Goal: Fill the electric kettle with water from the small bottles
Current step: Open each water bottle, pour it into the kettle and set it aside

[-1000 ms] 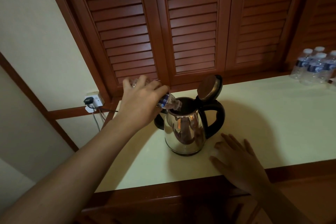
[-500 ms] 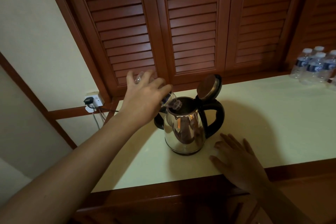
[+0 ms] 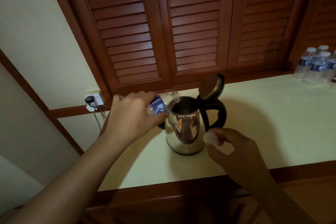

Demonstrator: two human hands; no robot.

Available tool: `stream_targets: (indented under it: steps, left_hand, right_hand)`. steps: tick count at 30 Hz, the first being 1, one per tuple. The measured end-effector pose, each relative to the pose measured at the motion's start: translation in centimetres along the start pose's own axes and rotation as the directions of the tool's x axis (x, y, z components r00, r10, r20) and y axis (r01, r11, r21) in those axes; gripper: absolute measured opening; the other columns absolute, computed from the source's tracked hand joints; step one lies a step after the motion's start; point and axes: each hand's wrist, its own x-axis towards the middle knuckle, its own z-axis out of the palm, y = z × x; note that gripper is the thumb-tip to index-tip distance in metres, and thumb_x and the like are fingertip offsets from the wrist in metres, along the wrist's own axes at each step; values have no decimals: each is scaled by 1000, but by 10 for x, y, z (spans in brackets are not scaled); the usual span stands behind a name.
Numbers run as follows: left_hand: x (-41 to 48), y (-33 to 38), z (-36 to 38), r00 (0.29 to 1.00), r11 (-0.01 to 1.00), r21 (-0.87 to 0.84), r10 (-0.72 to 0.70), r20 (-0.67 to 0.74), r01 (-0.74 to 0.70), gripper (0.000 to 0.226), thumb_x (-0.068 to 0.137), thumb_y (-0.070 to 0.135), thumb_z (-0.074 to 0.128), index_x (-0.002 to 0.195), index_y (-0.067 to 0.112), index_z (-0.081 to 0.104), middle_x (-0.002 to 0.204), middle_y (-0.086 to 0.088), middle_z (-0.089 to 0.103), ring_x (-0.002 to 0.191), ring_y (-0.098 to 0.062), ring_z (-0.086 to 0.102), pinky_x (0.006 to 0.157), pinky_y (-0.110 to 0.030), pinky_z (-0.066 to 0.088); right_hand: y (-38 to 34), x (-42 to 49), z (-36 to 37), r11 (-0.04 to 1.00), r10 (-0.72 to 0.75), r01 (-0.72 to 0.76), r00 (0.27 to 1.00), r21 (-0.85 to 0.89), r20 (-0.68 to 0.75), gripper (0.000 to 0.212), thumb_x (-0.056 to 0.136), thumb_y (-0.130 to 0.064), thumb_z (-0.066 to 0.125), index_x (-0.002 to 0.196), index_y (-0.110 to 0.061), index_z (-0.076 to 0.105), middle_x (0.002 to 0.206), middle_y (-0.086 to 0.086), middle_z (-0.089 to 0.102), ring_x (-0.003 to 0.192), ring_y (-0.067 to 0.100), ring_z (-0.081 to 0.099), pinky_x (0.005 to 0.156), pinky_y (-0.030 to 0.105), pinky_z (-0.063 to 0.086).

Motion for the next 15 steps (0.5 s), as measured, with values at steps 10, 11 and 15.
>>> stream_targets:
  steps: [10, 11, 15]
  left_hand:
    - [-100, 19, 10, 987, 693, -704, -80, 137, 154, 53, 74, 45, 87, 123, 33, 71, 105, 18, 70, 98, -5, 70, 71, -12, 53]
    - [-103, 20, 9, 988, 689, -709, -76, 137, 151, 53, 74, 44, 88, 123, 31, 72, 105, 17, 70, 97, -6, 70, 71, -11, 52]
    - [-110, 23, 7, 990, 668, -732, -52, 133, 133, 52, 75, 41, 88, 124, 31, 72, 101, 16, 70, 95, -8, 70, 71, -12, 50]
  right_hand:
    - [-60, 29, -24, 997, -78, 75, 948, 20, 307, 42, 74, -56, 72, 114, -43, 67, 104, -27, 69, 102, -11, 61, 84, 7, 44]
    - [-62, 29, -25, 995, -101, 99, 940, 24, 326, 45, 73, -59, 69, 115, -44, 67, 104, -28, 69, 102, -11, 61, 86, 9, 45]
    - [-65, 28, -20, 988, -156, 142, 919, 64, 362, 50, 72, -57, 68, 119, -40, 70, 109, -25, 69, 104, -6, 61, 89, 9, 47]
